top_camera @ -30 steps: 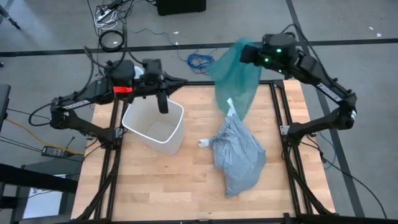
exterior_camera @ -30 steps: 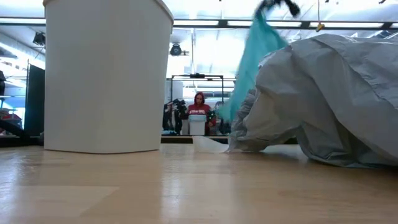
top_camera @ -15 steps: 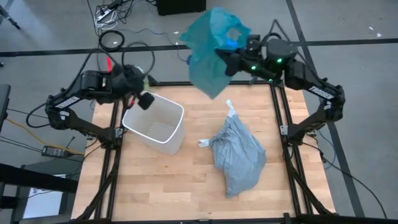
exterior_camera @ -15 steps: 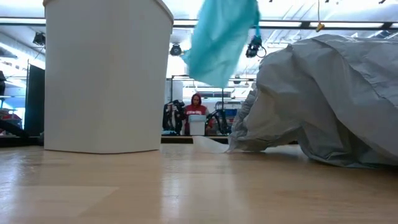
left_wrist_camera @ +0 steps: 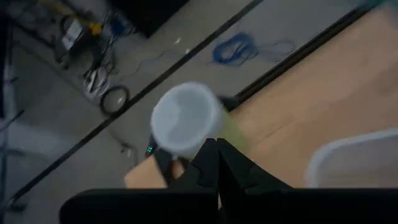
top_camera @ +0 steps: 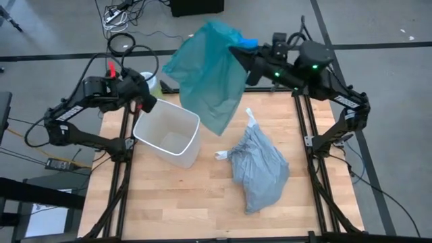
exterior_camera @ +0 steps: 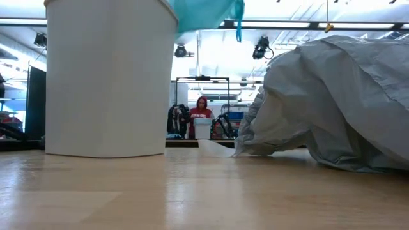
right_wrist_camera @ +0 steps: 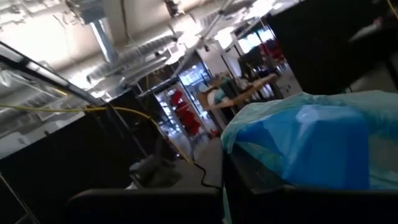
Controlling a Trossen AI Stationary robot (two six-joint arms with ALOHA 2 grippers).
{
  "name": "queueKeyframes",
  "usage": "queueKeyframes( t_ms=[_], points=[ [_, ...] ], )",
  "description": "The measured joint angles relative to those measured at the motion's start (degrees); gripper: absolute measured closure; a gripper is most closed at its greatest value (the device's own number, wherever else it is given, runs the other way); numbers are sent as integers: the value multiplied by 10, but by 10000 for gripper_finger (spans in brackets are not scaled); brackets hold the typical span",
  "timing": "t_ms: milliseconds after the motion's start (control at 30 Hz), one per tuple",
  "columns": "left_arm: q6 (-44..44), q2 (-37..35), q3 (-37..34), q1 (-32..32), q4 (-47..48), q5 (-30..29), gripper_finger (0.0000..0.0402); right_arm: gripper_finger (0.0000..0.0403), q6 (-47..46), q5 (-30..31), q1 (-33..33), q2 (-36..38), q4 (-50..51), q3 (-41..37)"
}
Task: Place trash/remove bag and relplace
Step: Put the new dark blue trash bag into the trash bin
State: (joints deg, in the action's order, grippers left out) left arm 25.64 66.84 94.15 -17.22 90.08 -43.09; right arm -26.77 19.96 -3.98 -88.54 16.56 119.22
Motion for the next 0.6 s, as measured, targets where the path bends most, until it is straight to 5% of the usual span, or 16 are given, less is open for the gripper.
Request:
queueKeyframes(
  t_ms=[267,600],
  points=[
    [51,-8,-84,-44,-1,180,401,403,55,37,34,8,-3,17],
    [113,-8,-125,-45,-12,289,401,403,104,81,58,9,-2,17]
  ],
)
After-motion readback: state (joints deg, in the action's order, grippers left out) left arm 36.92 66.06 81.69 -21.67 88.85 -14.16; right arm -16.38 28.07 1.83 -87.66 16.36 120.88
